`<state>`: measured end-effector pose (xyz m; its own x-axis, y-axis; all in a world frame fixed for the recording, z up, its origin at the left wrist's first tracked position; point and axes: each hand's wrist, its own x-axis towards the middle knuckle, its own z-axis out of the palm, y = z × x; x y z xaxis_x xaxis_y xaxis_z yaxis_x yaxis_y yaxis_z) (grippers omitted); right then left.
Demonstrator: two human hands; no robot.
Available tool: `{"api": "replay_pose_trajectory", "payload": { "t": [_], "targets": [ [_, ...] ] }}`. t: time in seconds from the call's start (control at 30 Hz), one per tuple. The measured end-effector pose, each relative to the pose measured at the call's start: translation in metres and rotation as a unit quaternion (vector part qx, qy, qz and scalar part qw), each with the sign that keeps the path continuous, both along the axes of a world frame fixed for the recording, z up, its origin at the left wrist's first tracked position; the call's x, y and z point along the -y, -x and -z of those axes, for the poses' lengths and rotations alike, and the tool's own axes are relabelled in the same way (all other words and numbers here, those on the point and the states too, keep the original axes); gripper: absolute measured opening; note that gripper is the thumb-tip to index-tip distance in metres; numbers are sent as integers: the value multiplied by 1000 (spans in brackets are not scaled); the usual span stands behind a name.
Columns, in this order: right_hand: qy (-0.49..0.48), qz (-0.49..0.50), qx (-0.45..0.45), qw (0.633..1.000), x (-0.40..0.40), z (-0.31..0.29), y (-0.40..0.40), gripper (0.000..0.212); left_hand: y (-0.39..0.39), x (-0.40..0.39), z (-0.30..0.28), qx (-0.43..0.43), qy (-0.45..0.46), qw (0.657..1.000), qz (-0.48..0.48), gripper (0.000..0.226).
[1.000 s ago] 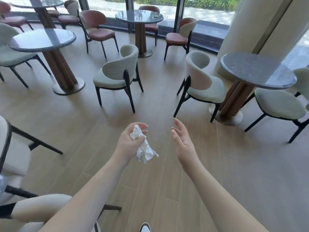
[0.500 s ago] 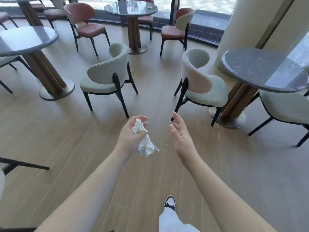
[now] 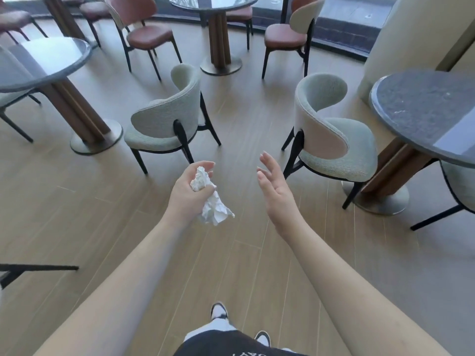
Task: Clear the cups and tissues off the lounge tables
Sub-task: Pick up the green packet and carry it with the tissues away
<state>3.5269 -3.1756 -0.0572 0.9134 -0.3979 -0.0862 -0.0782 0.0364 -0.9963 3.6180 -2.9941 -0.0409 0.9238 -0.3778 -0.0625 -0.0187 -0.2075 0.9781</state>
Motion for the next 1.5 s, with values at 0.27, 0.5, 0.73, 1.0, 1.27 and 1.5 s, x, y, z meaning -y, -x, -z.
{"api": "replay_pose_trajectory", "payload": {
  "t": [0.27, 0.5, 0.73, 1.0, 1.27, 1.5],
  "targets": [
    [22, -17, 11, 1000, 41, 8, -138, 49, -131, 24, 3, -18, 44, 998, -33, 54],
    [28, 8, 4, 1000, 70, 4, -254, 45, -264, 57, -1, -21, 43, 999, -7, 57],
    [33, 21, -3, 999, 126, 0, -335, 44, -356, 114, 1, -18, 44, 999, 13, 59],
    [25, 11, 12, 1000, 218, 1, -442, 45, -464, 202, -1, 3, 19, 1000, 9, 57],
    [13, -12, 30, 999, 317, -12, -546, 47, -560, 287, -15, 17, 13, 1000, -19, 62],
    [15, -21, 34, 999, 368, -2, -628, 46, -640, 340, -1, 1, 35, 999, -23, 60]
  ]
}}
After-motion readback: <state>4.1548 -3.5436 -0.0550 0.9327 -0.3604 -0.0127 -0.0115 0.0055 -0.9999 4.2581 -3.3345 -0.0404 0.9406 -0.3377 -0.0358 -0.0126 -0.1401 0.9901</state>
